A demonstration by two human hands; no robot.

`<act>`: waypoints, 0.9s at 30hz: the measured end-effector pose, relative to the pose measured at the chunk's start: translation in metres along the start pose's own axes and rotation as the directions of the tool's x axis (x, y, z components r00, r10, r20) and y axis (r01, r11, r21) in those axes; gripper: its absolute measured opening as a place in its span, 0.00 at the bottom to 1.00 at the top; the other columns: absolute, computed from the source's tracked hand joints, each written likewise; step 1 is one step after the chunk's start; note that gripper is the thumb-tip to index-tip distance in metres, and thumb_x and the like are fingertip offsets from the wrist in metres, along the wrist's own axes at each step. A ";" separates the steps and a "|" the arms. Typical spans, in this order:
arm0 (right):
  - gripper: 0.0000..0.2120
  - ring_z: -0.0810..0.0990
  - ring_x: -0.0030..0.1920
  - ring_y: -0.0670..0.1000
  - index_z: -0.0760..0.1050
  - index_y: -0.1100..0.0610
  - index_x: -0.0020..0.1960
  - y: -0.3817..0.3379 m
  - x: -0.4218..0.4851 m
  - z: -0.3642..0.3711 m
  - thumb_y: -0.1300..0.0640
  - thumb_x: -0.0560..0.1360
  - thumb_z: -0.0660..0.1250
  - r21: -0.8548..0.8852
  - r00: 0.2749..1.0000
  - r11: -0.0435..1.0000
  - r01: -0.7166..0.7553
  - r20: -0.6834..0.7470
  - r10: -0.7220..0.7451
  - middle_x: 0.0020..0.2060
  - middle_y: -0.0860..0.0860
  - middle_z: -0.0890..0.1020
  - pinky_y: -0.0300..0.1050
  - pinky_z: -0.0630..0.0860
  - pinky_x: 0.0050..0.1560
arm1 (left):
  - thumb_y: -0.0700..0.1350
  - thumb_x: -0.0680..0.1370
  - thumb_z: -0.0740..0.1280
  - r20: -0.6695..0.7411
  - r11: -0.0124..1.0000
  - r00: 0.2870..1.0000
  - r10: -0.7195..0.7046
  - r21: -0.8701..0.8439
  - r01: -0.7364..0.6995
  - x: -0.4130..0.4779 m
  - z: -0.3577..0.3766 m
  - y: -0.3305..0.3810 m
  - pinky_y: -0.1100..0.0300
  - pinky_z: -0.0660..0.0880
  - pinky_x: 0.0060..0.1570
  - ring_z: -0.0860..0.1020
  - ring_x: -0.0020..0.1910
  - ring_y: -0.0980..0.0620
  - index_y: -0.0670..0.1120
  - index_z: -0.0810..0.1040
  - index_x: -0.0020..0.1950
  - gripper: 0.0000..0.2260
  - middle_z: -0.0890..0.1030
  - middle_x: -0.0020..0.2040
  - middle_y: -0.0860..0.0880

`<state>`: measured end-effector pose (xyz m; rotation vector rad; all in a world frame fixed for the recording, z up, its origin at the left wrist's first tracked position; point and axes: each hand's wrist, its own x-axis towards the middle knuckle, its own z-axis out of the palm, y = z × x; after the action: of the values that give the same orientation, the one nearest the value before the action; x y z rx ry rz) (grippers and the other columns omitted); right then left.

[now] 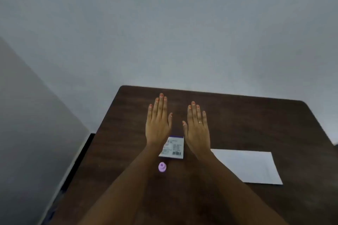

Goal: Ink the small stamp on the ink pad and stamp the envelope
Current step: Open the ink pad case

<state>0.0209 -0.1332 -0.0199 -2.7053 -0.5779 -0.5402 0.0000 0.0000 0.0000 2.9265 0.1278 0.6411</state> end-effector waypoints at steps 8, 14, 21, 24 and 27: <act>0.30 0.41 0.71 0.50 0.36 0.54 0.69 -0.005 -0.055 0.052 0.51 0.77 0.54 0.102 0.952 0.994 -0.036 0.306 0.003 0.71 0.51 0.43 0.49 0.40 0.70 | 0.51 0.80 0.49 0.284 0.999 0.958 -0.029 -0.012 0.034 -0.054 0.043 -0.039 0.55 0.36 0.69 0.37 0.70 0.52 0.47 0.35 0.69 0.27 0.38 0.72 0.48; 0.30 0.40 0.71 0.48 0.36 0.53 0.69 -0.007 -0.073 0.066 0.49 0.77 0.53 0.150 0.915 0.988 -0.030 0.402 -0.033 0.71 0.50 0.43 0.48 0.40 0.71 | 0.49 0.80 0.50 0.452 0.988 0.889 0.073 -0.157 -0.001 -0.073 0.056 -0.061 0.57 0.39 0.69 0.43 0.74 0.51 0.48 0.40 0.72 0.25 0.43 0.75 0.47; 0.33 0.39 0.70 0.45 0.45 0.56 0.72 0.000 -0.080 0.067 0.46 0.75 0.59 0.302 0.855 0.951 -0.066 0.508 -0.103 0.75 0.53 0.49 0.46 0.44 0.71 | 0.53 0.79 0.55 0.591 0.933 0.788 0.172 -0.355 0.063 -0.086 0.053 -0.090 0.57 0.46 0.70 0.49 0.74 0.53 0.48 0.46 0.73 0.28 0.46 0.76 0.49; 0.35 0.39 0.69 0.43 0.45 0.51 0.72 0.008 -0.073 0.065 0.44 0.73 0.61 0.271 0.821 0.962 -0.036 0.557 -0.126 0.75 0.51 0.47 0.45 0.44 0.68 | 0.55 0.75 0.62 0.655 0.920 0.731 0.192 -0.380 0.099 -0.080 0.051 -0.099 0.55 0.51 0.69 0.49 0.73 0.53 0.51 0.45 0.73 0.34 0.44 0.76 0.51; 0.35 0.42 0.72 0.46 0.52 0.50 0.71 0.011 -0.066 0.062 0.46 0.71 0.66 0.303 0.807 0.947 -0.112 0.584 -0.091 0.75 0.51 0.49 0.50 0.49 0.70 | 0.53 0.70 0.69 0.687 0.912 0.697 0.207 -0.393 0.117 -0.074 0.052 -0.104 0.52 0.55 0.69 0.51 0.73 0.52 0.51 0.48 0.73 0.39 0.45 0.76 0.51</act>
<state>-0.0119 -0.1406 -0.1052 -2.5151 -0.7241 0.4127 -0.0502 0.0875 -0.0930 2.5295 -0.1569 -0.4733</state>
